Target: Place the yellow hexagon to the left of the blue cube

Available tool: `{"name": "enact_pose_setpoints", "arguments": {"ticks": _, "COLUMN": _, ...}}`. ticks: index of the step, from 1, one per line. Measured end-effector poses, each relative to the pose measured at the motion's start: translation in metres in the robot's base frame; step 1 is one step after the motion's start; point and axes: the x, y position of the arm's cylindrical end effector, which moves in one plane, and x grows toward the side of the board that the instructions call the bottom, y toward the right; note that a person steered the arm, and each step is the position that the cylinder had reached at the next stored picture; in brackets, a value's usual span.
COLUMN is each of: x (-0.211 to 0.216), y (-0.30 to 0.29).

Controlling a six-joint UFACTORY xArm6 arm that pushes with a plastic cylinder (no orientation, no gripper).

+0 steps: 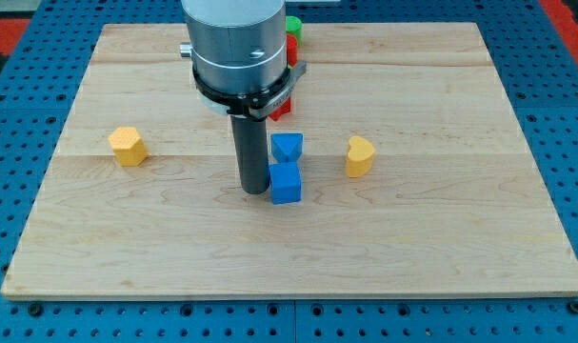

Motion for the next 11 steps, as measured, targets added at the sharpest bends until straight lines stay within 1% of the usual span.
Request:
{"name": "enact_pose_setpoints", "arguments": {"ticks": 1, "x": 0.000, "y": -0.037}}
{"name": "enact_pose_setpoints", "arguments": {"ticks": 2, "x": 0.003, "y": -0.096}}
{"name": "enact_pose_setpoints", "arguments": {"ticks": 3, "x": 0.007, "y": -0.178}}
{"name": "enact_pose_setpoints", "arguments": {"ticks": 4, "x": -0.042, "y": -0.220}}
{"name": "enact_pose_setpoints", "arguments": {"ticks": 5, "x": -0.094, "y": -0.170}}
{"name": "enact_pose_setpoints", "arguments": {"ticks": 6, "x": -0.074, "y": -0.090}}
{"name": "enact_pose_setpoints", "arguments": {"ticks": 7, "x": -0.078, "y": -0.107}}
{"name": "enact_pose_setpoints", "arguments": {"ticks": 8, "x": -0.117, "y": -0.140}}
{"name": "enact_pose_setpoints", "arguments": {"ticks": 9, "x": -0.091, "y": -0.174}}
{"name": "enact_pose_setpoints", "arguments": {"ticks": 11, "x": -0.029, "y": -0.126}}
